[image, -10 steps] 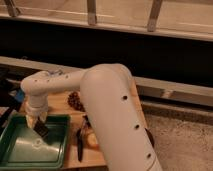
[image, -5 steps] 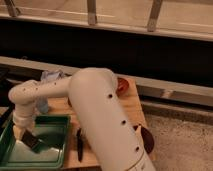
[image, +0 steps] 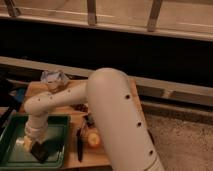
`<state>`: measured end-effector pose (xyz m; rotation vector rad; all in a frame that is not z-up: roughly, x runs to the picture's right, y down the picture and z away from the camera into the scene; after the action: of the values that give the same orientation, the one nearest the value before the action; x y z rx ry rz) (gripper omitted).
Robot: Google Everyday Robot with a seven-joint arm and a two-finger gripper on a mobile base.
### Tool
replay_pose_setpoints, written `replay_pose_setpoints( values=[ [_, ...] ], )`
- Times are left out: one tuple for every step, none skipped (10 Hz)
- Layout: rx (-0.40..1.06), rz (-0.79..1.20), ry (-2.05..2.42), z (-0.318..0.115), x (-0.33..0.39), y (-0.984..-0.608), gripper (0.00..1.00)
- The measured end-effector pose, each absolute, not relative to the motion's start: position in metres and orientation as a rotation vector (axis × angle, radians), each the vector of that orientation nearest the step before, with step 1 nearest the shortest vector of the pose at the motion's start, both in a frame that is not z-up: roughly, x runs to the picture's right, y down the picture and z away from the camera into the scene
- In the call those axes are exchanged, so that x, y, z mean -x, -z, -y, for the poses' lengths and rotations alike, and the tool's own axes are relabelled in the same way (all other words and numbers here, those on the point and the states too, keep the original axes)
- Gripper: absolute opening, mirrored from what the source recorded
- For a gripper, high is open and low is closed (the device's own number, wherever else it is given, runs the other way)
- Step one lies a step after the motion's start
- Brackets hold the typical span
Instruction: Wipe tray with eraser
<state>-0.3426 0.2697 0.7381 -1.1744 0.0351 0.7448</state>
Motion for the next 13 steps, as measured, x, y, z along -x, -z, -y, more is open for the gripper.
replay_pose_setpoints(
  values=[
    [1.161, -0.052, -0.765, -0.261, 0.328, -0.742, 0.00],
    [1.146, -0.065, -0.778, -0.251, 0.319, -0.747, 0.00],
    [1.123, -0.078, -0.788, -0.234, 0.310, -0.755, 0.00],
    [1.107, -0.074, -0.786, -0.221, 0.312, -0.760, 0.00],
    [1.096, -0.071, -0.778, -0.211, 0.316, -0.763, 0.00],
    [1.086, -0.063, -0.762, -0.200, 0.328, -0.767, 0.00],
    [1.082, -0.049, -0.740, -0.192, 0.345, -0.771, 0.00],
    [1.083, -0.037, -0.711, -0.188, 0.363, -0.774, 0.00],
    [1.090, -0.027, -0.687, -0.190, 0.383, -0.773, 0.00],
    [1.101, -0.026, -0.673, -0.195, 0.396, -0.772, 0.00],
    [1.114, -0.030, -0.661, -0.203, 0.403, -0.769, 0.00],
    [1.127, -0.035, -0.651, -0.212, 0.406, -0.765, 0.00],
    [1.146, -0.036, -0.653, -0.225, 0.405, -0.760, 0.00]
  ],
)
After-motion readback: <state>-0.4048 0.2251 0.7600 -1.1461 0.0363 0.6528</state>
